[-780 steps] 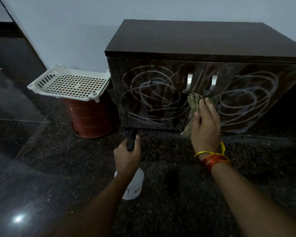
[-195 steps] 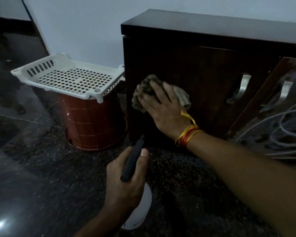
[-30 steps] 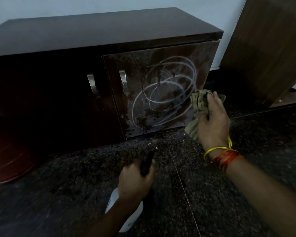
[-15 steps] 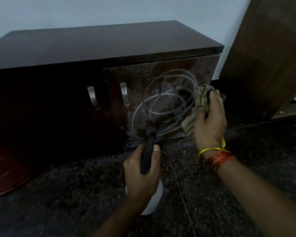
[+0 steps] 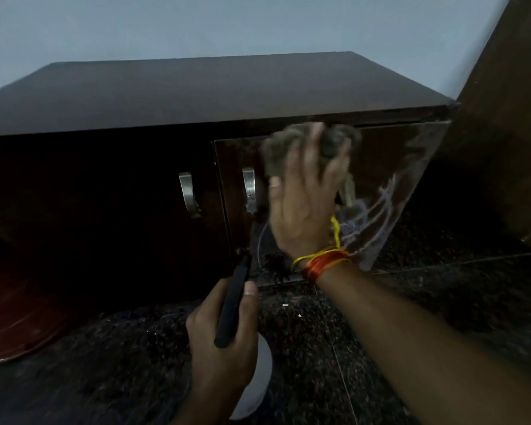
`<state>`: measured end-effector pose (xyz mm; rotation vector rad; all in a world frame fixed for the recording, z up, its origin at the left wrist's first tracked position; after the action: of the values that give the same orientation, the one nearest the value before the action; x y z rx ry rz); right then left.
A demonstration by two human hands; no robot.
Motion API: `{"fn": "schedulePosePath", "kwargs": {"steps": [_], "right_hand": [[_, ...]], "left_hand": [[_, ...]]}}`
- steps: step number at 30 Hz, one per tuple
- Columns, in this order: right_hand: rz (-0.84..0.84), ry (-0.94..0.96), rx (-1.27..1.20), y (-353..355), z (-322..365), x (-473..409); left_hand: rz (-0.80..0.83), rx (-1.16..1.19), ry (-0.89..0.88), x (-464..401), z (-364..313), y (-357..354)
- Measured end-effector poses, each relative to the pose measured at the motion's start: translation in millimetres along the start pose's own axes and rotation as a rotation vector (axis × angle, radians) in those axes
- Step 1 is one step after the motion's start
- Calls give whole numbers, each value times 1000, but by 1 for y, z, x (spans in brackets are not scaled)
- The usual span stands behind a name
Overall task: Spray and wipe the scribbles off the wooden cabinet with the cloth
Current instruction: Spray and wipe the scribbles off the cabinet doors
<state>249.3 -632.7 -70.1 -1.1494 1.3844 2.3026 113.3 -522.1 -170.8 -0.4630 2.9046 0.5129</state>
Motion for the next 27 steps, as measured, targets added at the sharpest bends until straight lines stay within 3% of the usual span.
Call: {"fn": "schedulePosePath", "kwargs": {"steps": [4,8,11,16,19,24,27], "right_hand": [[36,231,166,0,10,-3],[-17,50,175,23,-41,-10],[-18,-47,119,24,-34,-15],[14,423,256,8,53,-18],[23,550,329,10,58,-18],[32,406,398,19,9,-16],[48,418,356,15,30,-16]], "left_hand": [[-2,27,27,1,5,4],[26,69,24,2,5,2],[6,59,16,2,3,4],[-17,49,-24,1,-6,8],[-4,67,-25,0,-8,7],[4,73,-26,3,-4,14],[-7,61,-21,4,0,18]]}}
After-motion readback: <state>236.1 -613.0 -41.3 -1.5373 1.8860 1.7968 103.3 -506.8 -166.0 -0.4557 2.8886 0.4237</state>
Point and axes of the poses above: each hand's wrist, its own x-axis away from the middle knuckle, its own y-axis out of the back of the hand, z = x × y, the point moved 10 cm from there along -x, towards the middle knuckle, and after that the axes turned 11 degrees about z, right-handed, at the moved point
